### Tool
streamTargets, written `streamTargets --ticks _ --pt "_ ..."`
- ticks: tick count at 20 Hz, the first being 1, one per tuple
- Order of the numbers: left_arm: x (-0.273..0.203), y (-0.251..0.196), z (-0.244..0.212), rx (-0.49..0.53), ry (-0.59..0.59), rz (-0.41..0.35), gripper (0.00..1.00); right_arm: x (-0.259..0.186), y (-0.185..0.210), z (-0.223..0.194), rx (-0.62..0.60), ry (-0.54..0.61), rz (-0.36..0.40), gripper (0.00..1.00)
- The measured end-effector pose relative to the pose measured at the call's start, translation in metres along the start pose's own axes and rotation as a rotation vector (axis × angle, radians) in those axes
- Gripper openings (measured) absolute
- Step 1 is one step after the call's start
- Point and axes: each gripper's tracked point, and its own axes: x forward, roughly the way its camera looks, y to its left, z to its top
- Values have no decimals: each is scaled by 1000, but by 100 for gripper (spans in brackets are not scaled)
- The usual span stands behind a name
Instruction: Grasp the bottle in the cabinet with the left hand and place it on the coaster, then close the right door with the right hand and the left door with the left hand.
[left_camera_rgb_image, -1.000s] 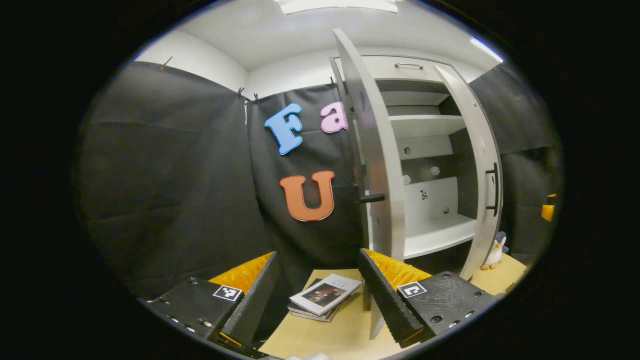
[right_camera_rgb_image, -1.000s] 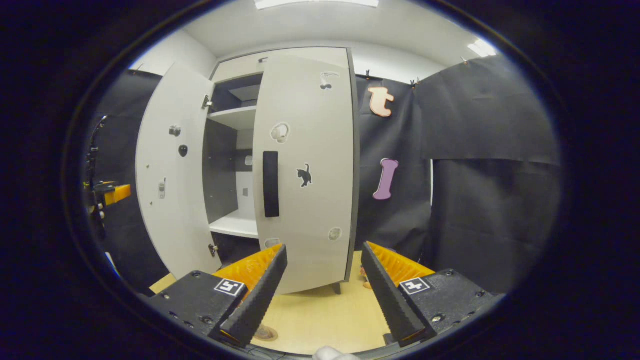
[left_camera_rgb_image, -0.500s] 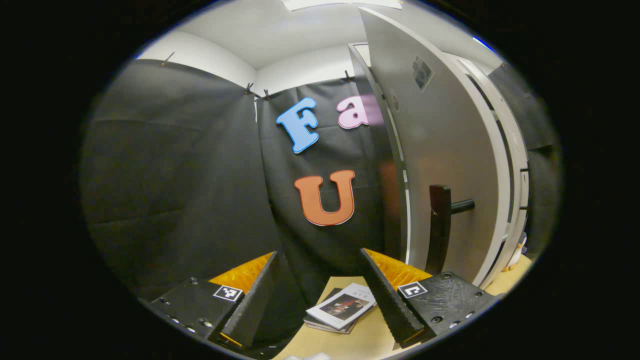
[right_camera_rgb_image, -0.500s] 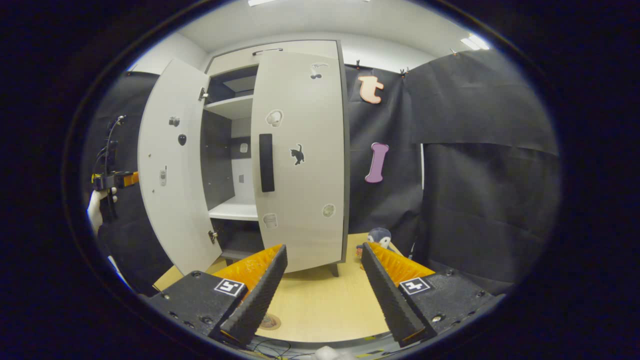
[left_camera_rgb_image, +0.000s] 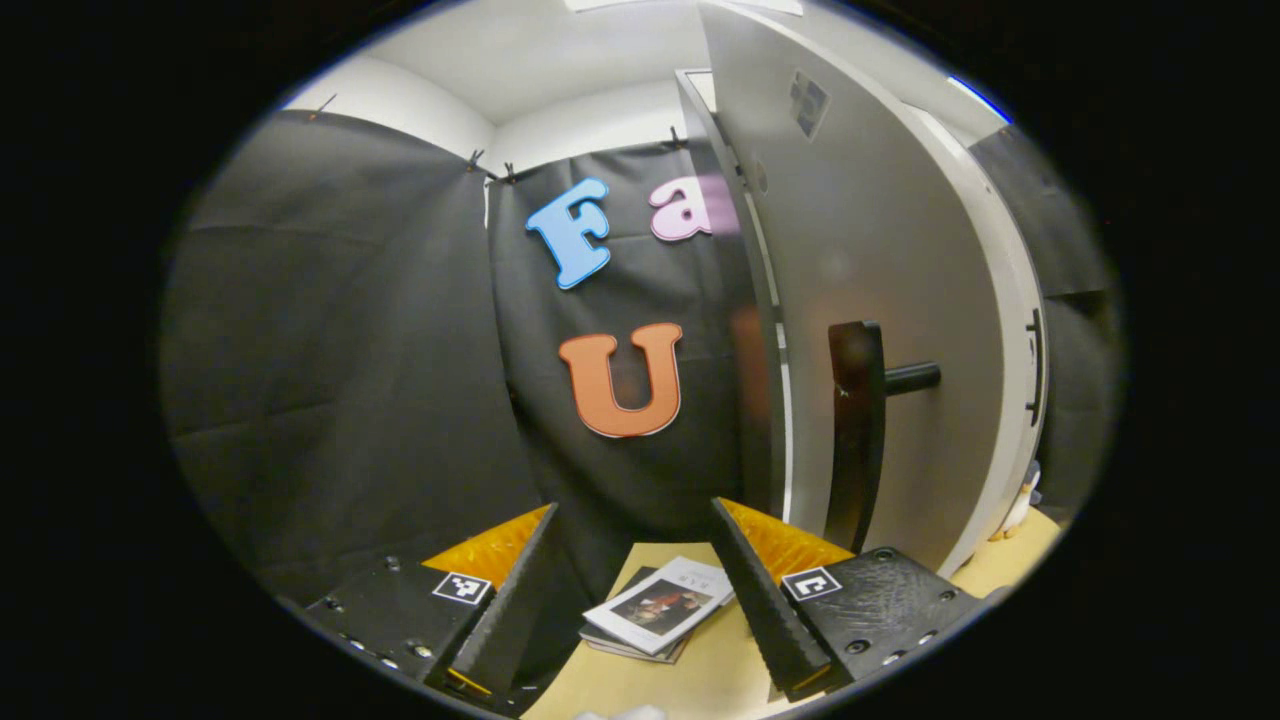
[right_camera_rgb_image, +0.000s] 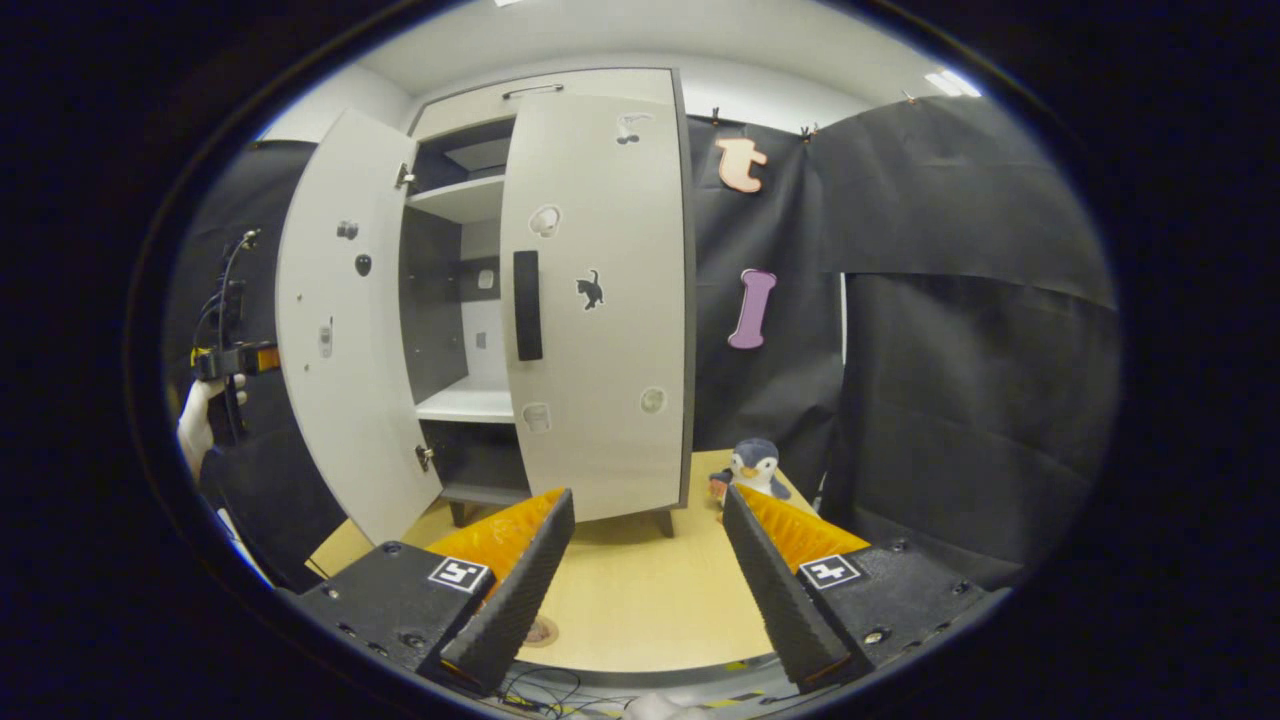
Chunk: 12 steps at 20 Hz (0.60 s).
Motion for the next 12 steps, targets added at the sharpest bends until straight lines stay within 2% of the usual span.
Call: streamTargets --ticks 2,3,4,5,8,9,12 --pt "-1 0 0 -9 -1 9 90 0 -2 -1 6 2 9 100" --pt "-1 0 1 -13 -5 16 90 0 -2 0 12 0 18 96" --pt "-1 -4 1 -20 -4 18 90 0 -2 1 15 -4 30 96" --pt "-3 -8 1 -25 -9 21 94 1 -4 2 17 -7 41 98" --pt "-9 -14 2 -2 -3 62 71 1 -15 5 13 -4 70 98" --pt "-11 -16 2 9 3 76 73 2 -20 7 13 -10 75 96" --pt "-19 -23 2 10 20 118 79 4 -37 11 14 -10 87 98"
